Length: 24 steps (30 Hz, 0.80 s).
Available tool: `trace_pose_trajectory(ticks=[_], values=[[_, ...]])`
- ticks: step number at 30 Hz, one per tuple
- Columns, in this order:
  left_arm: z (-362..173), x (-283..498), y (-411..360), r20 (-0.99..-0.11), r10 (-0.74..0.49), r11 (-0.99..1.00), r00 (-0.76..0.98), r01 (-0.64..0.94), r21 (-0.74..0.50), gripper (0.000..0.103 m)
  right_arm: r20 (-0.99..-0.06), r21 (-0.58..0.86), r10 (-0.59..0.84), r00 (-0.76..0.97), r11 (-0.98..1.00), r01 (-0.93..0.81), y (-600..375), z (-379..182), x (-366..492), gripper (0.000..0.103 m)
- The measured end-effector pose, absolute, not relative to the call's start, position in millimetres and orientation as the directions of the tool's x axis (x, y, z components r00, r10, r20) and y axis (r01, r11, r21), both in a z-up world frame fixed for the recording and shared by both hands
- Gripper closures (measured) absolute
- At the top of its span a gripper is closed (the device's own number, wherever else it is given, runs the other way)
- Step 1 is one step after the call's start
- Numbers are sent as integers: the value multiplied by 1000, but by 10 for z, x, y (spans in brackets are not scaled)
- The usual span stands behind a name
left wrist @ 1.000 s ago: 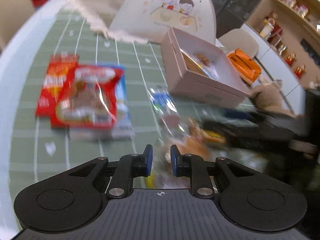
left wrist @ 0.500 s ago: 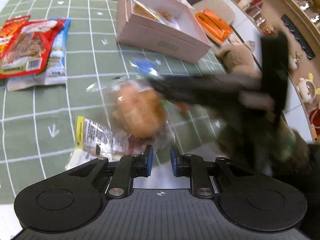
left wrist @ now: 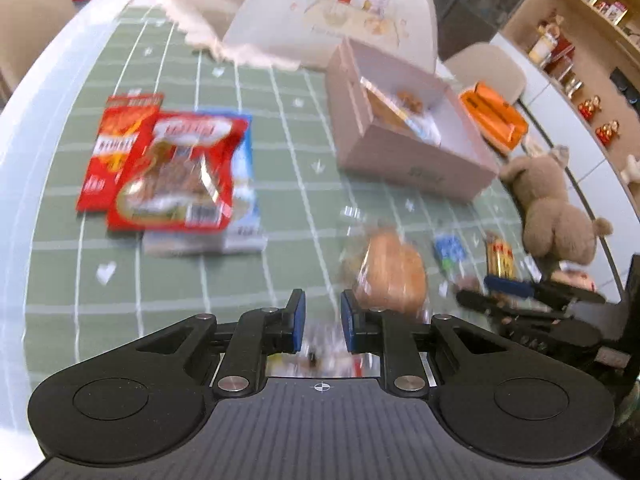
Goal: Organize snacks
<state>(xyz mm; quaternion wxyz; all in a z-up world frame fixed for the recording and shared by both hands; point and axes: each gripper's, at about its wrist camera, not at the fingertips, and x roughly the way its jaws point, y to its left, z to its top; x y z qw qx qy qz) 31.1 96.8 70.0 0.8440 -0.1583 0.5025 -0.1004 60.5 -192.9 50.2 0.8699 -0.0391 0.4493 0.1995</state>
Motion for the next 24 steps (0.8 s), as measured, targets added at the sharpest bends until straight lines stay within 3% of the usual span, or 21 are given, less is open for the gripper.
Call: trace_pose_trajectory(ticks=[2,7,9,13,15,19,22,24], values=[[676,215,998,-835,-330,930,440,-2,-368,81,-778,144,368,509,894,-425,-1888,594,503,33],[595,117,1016,-857,-369,917,359,-9,-398,81,-774,183,476,418,800,-572,-1577,616,389,32],[589,100,936,-864,-373,921,337,21,-389,81,-784,105,425,453,809,-578,-1436,574,453,33],[510,38,835,-870,-399,914,289,44,-404,81,-789,-23,229,570,917,-399,-1447,479,760,33],[439,16,849,-873,-405,910,272,34,-412,81,-785,8,254,565,916,-401,-1509,488,760,33],[387,75,975,-887,-328,932,324,-45,-361,81,-807,99,348,477,876,-472,-1513,415,628,32],[395,204,1135,-865,-283,923,414,-128,-364,81,-807,61,340,484,861,-504,-1410,376,542,31],[421,306,1198,-842,-261,913,472,-162,-373,81,-828,123,377,415,844,-521,-1324,348,522,29]])
